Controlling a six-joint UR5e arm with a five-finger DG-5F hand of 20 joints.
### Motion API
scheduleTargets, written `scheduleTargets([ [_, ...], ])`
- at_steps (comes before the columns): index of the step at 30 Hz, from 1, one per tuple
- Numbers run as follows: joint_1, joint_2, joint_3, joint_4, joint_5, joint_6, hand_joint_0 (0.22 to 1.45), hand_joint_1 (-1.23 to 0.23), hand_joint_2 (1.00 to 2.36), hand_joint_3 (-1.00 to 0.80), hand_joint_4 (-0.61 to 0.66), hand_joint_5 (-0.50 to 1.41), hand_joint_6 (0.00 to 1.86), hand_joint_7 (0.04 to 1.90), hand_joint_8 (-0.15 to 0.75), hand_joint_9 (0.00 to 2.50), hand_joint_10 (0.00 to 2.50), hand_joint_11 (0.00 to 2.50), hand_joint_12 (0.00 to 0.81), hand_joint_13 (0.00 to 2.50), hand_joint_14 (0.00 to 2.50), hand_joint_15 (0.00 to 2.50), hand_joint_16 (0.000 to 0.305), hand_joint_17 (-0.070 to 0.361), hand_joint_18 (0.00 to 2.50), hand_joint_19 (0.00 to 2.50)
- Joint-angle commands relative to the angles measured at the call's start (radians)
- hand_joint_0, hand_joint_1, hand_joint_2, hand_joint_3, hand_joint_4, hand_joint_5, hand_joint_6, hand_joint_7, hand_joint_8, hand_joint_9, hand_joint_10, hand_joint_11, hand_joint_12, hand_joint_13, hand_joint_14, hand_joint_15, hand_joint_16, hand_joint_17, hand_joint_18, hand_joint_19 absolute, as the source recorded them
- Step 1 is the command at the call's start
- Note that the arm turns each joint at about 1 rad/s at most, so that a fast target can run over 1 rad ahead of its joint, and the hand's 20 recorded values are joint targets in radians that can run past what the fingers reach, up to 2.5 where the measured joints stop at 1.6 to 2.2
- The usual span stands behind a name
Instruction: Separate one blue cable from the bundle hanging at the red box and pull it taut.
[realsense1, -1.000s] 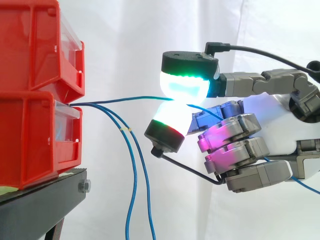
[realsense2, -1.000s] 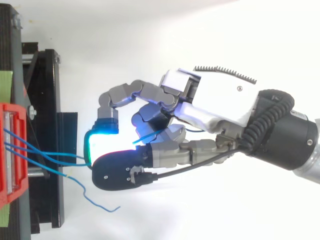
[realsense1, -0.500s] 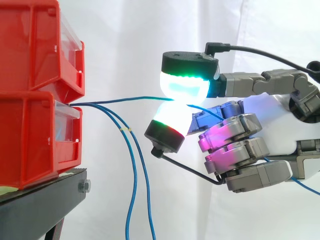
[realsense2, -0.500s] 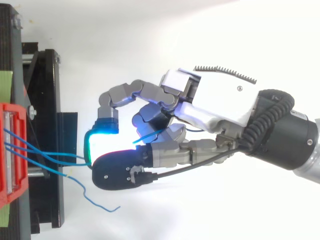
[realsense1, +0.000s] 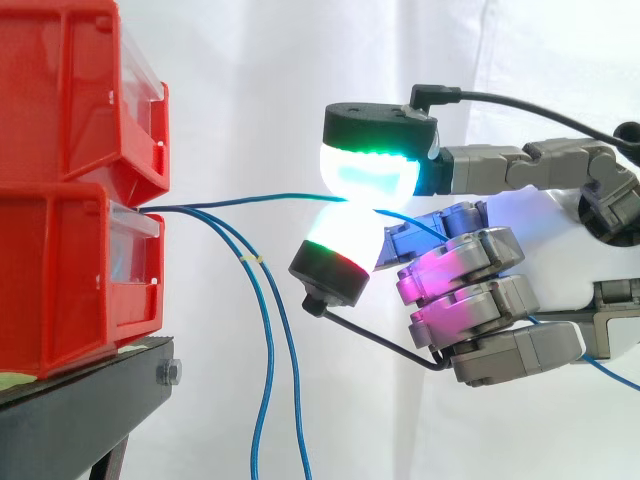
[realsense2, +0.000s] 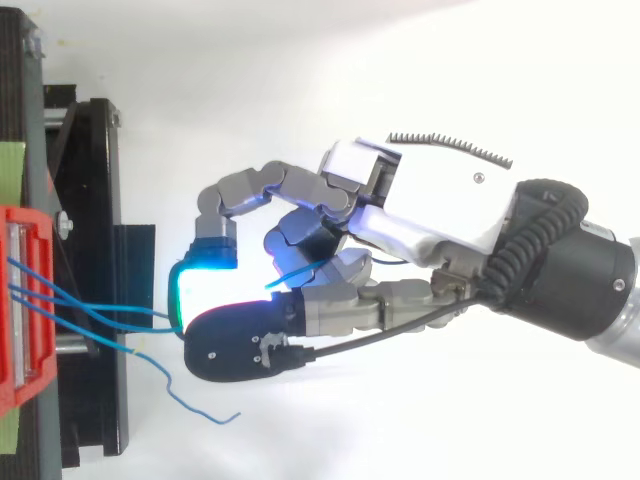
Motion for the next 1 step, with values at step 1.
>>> scheduleTargets([
  [1, 0.0, 0.001, 0.0, 0.0, 0.001, 0.0, 0.69, -0.75, 1.01, 0.09, -0.16, -0.15, 0.92, 1.46, 0.316, 0.98, 2.5, 1.82, 0.404, 0.86, 2.5, 1.85, 0.043, 0.097, 1.46, 1.93],
])
